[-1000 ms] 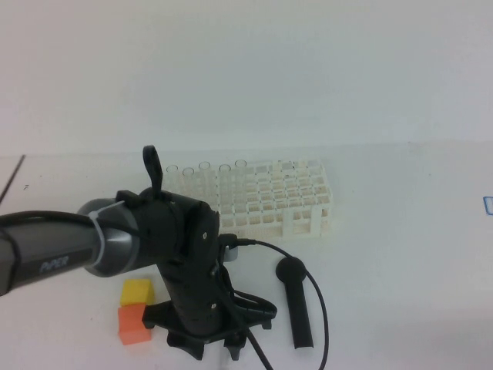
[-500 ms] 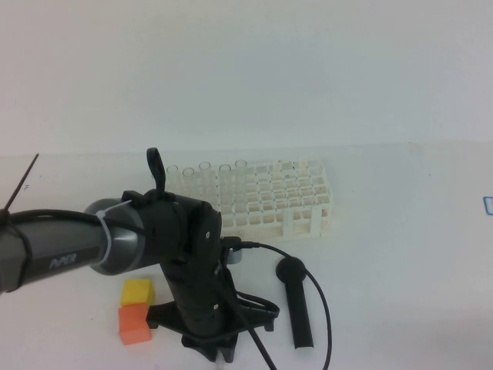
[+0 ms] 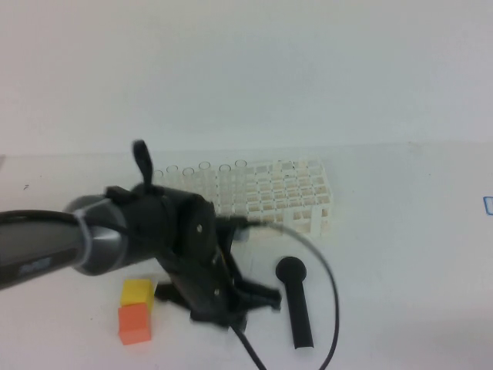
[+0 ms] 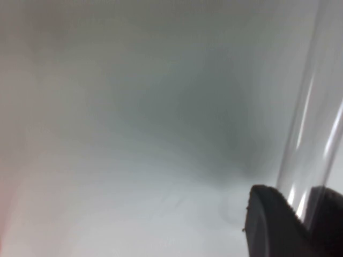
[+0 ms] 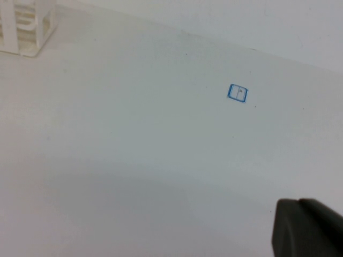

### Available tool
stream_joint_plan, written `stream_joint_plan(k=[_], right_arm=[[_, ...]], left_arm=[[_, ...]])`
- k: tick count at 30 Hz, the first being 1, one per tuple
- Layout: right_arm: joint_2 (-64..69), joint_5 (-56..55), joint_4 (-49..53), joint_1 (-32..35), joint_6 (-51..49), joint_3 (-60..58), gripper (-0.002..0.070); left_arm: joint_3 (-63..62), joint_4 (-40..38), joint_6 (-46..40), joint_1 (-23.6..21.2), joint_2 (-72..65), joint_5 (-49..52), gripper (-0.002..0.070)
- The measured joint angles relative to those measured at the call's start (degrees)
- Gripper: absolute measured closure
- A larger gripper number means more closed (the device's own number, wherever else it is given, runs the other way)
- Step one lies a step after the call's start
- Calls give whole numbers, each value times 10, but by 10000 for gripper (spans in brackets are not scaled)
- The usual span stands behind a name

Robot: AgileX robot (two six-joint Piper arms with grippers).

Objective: Place the test tubes

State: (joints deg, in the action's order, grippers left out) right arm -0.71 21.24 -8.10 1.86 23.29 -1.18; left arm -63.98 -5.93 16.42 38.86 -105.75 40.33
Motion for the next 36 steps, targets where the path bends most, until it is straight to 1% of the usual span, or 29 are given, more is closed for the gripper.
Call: stream_joint_plan(k=[4,9,11,14,18,21,25,27,28,30,33,35,36], right_arm=[[0,0,0,0,0,0,678],[0,0,0,0,0,0,678],[0,0,0,0,0,0,678],[0,0,0,0,0,0,678],[0,0,0,0,0,0,678],[0,0,0,0,0,0,678],[0,-3,5,0,8,0,678],[0,-18,-8,0,8,-1,678],[0,-33,-36,0,1,-4,678],[0,-66,-134,0,-22,-5,678],[0,-110,-280,0,-39,-5,678],[0,-138,-332,0,-38,-5,678],[0,-153,-347,0,-33,-5,678]], left_arm=[[0,-7,-80,0,60,-114,564],[0,-53,-201,0,117,-204,564],[0,-76,-253,0,135,-219,564],[6,-112,-305,0,160,-232,564],[39,-169,-353,0,195,-293,564],[66,-216,-395,0,218,-316,564],[101,-294,-500,0,227,-310,564],[116,-349,-566,0,229,-303,564],[123,-389,-612,0,229,-297,564],[134,-494,-713,0,229,-284,564],[138,-684,-929,0,229,-229,564],[138,-829,-1084,0,229,-171,564],[138,-881,-1144,0,229,-151,564]])
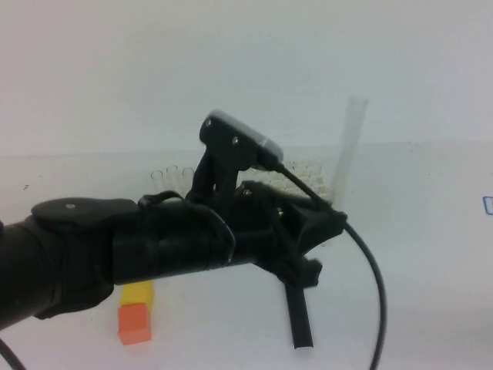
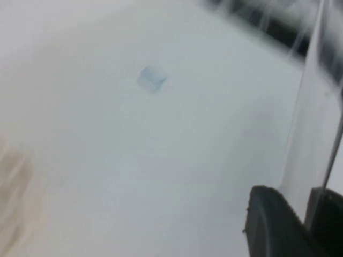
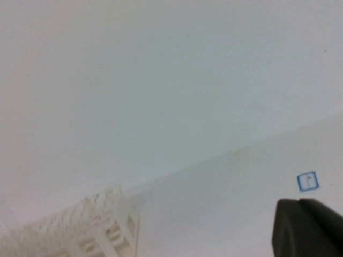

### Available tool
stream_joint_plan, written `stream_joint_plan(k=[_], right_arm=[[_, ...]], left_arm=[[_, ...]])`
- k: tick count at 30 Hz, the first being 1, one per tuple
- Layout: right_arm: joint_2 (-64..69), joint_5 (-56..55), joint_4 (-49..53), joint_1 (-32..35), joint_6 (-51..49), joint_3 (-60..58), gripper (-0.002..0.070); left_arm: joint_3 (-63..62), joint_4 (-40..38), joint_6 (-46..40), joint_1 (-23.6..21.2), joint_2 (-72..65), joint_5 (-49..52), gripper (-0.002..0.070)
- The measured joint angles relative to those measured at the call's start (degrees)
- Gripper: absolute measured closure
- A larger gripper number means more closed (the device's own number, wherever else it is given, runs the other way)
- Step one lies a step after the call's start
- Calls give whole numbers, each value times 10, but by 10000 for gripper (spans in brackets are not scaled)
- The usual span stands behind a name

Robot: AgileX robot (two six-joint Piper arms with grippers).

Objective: Place the test tubes

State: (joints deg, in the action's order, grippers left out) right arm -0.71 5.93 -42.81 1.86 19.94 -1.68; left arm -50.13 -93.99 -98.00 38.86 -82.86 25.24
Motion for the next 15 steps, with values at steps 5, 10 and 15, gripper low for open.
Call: stream_joint_plan(k=[5,10,15], right_arm=[[0,-42,-28,0,12,0,678],[0,-50,-29,0,22,0,678],[0,-52,-35,0,25,0,678]], left_arm=[[-1,-20,-62,0,3,38,564],[0,-20,-64,0,3,4,564],[0,-20,-61,0,3,42,564]])
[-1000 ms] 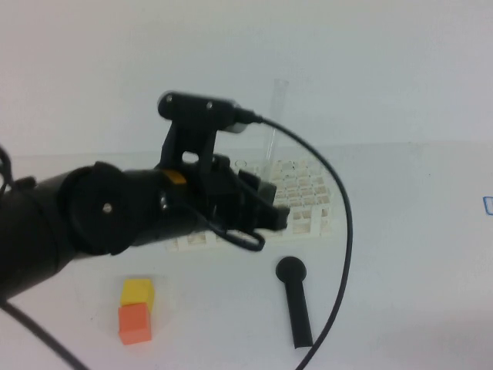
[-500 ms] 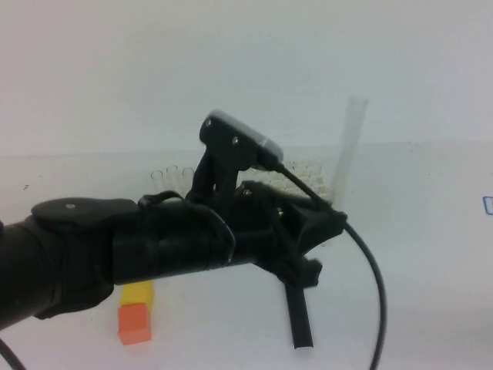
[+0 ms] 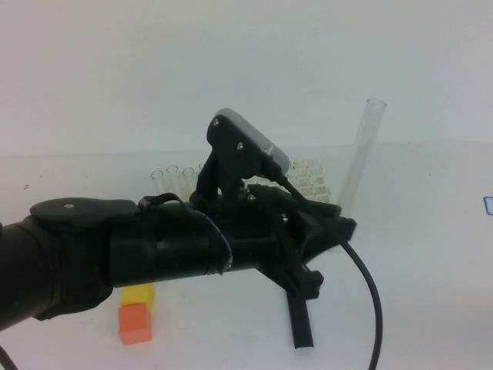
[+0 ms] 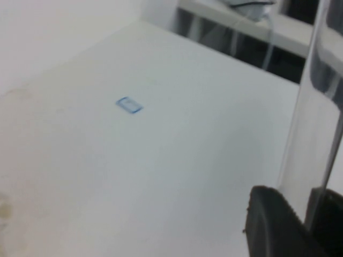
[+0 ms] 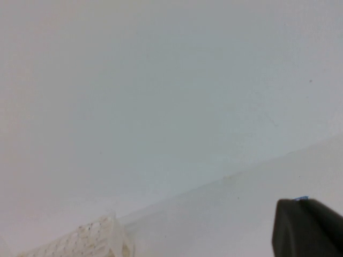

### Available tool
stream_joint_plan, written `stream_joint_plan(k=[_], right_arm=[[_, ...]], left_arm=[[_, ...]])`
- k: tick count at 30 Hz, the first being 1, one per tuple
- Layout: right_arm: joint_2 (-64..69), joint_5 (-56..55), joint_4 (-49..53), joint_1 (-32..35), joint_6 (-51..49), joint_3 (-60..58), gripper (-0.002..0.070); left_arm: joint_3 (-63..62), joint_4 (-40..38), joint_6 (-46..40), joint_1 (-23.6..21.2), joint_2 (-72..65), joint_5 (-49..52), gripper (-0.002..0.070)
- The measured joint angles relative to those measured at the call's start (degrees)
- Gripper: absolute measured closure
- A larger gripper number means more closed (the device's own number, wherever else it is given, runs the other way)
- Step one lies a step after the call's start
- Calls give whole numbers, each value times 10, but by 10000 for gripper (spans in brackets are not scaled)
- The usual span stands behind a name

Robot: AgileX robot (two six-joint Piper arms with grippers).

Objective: Place the test tubes

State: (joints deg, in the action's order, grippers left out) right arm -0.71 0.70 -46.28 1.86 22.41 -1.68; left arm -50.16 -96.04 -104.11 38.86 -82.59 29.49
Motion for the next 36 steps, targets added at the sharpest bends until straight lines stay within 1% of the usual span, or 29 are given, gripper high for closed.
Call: stream_joint_plan(k=[4,8,12,16,19,21,23,27,28,29,33,36], right_arm=[[0,8,-6,0,4,0,678],[0,60,-6,0,39,25,678],[0,125,-6,0,132,105,678],[3,180,-7,-3,189,161,678],[23,191,-44,-26,202,171,678],[41,197,-66,-50,219,171,678],[59,199,-74,-75,242,171,678],[105,199,-96,-132,280,171,678],[117,199,-103,-147,287,171,678],[133,199,-115,-162,295,171,678],[206,208,-158,-208,346,172,678],[268,244,-174,-220,401,184,678]], left_arm=[[0,0,-18,0,-1,56,564],[0,0,-22,0,-1,77,564],[0,0,-22,0,-1,92,564],[0,0,-38,-1,-1,100,564],[0,0,-69,-25,-1,142,564],[0,0,-78,-54,-1,200,564],[0,0,-88,-91,-1,282,564],[11,0,-95,-146,-1,381,564],[19,0,-97,-156,-1,388,676],[31,0,-101,-160,0,388,564],[89,0,-127,-160,0,387,564],[123,0,-139,-160,0,386,564]])
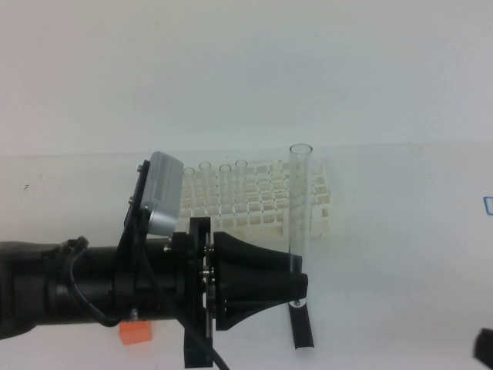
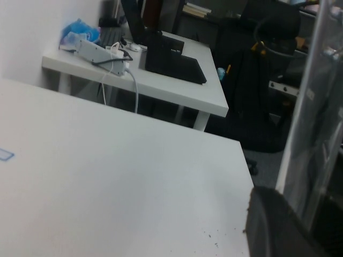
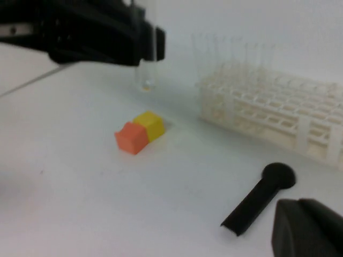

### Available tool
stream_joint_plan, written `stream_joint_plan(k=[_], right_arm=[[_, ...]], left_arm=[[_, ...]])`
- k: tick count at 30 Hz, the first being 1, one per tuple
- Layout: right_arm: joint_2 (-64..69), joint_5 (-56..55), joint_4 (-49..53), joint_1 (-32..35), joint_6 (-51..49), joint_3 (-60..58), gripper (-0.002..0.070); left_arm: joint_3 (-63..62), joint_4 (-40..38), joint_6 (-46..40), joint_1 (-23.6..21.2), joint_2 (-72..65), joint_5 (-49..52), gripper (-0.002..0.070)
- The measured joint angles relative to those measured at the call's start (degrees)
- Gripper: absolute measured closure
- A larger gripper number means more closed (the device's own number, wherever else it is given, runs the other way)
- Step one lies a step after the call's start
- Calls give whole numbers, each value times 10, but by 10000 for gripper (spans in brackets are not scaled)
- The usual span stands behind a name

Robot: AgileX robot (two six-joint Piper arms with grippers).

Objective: Place the test tubes

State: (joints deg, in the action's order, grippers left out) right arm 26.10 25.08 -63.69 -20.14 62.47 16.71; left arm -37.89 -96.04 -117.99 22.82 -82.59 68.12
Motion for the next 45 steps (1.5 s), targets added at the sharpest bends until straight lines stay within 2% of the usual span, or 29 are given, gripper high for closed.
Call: stream_joint_plan(k=[7,14,17,19,24,28,37,45], right_arm=[[165,101,-62,-3,150,87,678],[279,119,-285,-3,358,188,677],[305,134,-319,-3,412,219,656],[320,158,-325,-3,426,233,605],[349,204,-327,-3,442,261,397],[373,224,-327,-3,438,278,295],[440,276,-327,-6,397,323,268],[490,275,-327,-62,399,359,270]], left_arm=[[6,0,0,0,0,0,564],[6,0,26,0,0,0,564],[6,0,29,0,0,1,564],[7,0,23,0,0,1,564],[7,0,20,0,0,1,564],[3,0,21,0,0,1,564],[-3,0,33,0,0,1,564],[-3,0,23,0,0,2,564]])
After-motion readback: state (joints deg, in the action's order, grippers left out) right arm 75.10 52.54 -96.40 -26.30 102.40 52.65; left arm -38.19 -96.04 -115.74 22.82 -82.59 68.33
